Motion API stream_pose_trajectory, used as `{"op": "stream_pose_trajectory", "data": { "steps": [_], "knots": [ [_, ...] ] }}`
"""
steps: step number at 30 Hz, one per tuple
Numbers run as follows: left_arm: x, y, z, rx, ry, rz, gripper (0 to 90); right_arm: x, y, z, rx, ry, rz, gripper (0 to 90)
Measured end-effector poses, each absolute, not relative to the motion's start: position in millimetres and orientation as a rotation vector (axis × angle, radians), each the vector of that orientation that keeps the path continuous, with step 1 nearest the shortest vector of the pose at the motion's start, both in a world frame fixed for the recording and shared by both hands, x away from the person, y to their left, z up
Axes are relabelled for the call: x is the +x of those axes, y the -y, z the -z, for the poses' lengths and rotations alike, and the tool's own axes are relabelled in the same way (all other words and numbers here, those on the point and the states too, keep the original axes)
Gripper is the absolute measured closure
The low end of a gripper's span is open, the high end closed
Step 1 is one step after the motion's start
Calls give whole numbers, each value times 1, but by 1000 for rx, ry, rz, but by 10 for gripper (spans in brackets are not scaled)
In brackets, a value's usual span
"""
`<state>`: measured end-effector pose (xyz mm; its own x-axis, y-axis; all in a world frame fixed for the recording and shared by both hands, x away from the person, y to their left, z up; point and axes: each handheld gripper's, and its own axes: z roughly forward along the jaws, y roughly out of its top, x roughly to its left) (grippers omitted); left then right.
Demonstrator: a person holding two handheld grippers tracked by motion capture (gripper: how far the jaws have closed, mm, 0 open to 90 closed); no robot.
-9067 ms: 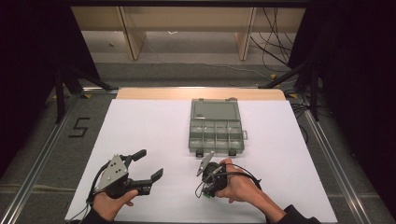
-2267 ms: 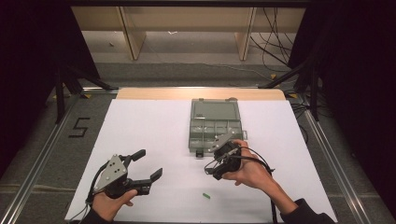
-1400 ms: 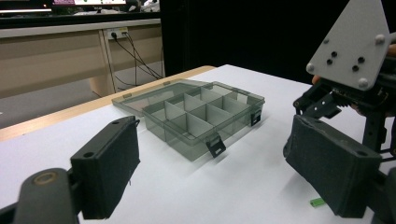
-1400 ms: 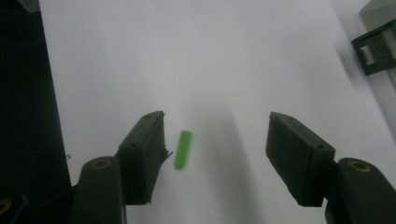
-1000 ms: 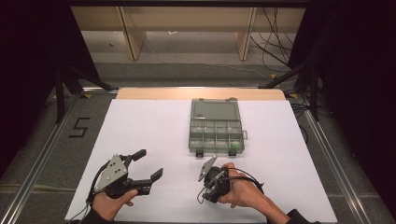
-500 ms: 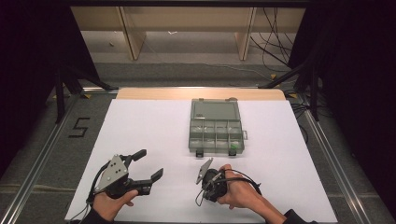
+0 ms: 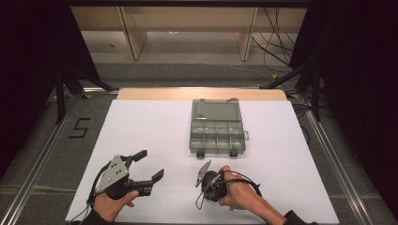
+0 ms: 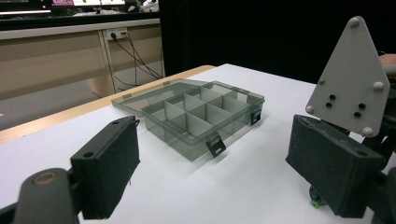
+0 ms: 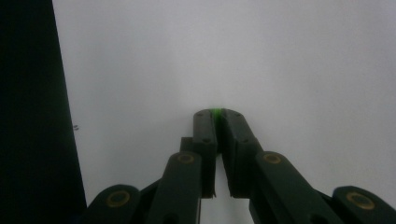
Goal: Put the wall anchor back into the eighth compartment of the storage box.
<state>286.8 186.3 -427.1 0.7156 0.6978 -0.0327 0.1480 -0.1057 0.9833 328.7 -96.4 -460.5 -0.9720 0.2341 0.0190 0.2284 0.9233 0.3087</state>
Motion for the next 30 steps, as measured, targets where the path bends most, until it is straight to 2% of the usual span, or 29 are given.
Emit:
{"op": "stream_pose_trajectory", "data": {
  "steps": [30],
  "knots": [
    [288,-186,427,1647,-687,-538,160,363,137,425,454,-2903,-661,849]
  ]
}}
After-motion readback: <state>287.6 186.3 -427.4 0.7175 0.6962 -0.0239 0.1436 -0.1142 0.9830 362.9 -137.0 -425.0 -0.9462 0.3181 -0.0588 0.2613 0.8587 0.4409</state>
